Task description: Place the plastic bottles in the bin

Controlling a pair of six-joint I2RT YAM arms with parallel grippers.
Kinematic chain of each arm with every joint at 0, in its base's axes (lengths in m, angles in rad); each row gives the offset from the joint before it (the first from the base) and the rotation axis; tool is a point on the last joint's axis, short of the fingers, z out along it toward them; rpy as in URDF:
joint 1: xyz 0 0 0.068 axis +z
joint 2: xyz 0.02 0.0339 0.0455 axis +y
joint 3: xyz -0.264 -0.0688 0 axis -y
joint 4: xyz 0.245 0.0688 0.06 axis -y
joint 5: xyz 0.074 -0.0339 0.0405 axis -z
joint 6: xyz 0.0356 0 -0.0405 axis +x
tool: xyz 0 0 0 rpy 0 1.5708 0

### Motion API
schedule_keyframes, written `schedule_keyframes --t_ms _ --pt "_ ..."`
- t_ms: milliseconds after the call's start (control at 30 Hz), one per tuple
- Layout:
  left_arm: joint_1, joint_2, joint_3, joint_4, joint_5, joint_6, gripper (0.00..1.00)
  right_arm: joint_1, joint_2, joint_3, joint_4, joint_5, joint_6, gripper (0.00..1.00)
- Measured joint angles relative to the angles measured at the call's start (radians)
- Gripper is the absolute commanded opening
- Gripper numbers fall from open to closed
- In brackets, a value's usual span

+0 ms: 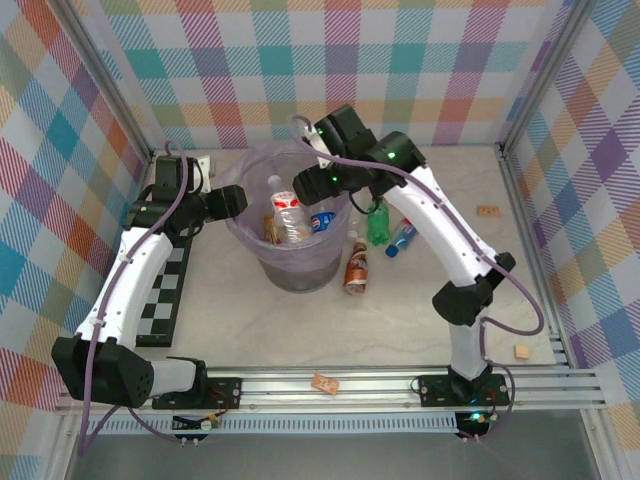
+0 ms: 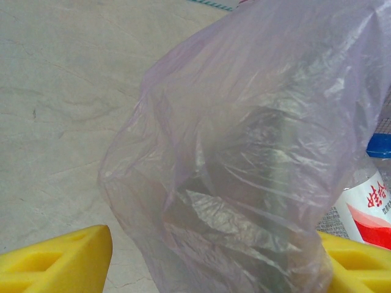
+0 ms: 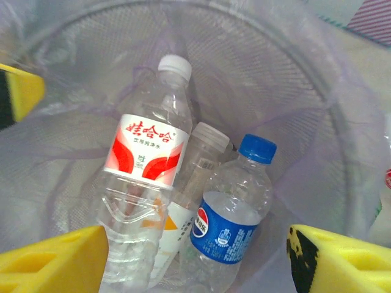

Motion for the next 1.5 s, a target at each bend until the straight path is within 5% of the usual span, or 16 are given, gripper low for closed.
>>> schedule_keyframes --t_ms 367,733,1033,1500 --pt "0.001 0.0 0.0 0.0 0.0 0.0 0.71 -0.178 -0.23 -0.28 0.079 -0.005 0.054 0.77" --pt "0.002 0.0 0.0 0.0 0.0 0.0 0.71 -0.323 -0.466 -0.85 0.264 -0.132 0.23 0.76" --pt "0.002 0.0 0.0 0.0 0.0 0.0 0.71 -0.323 -0.503 -1.228 0.486 -0.278 0.401 0.76" --pt "0.002 0.0 0.0 0.0 0.001 0.0 0.71 -0.322 -0.373 -1.421 0.752 -0.397 0.57 0.72"
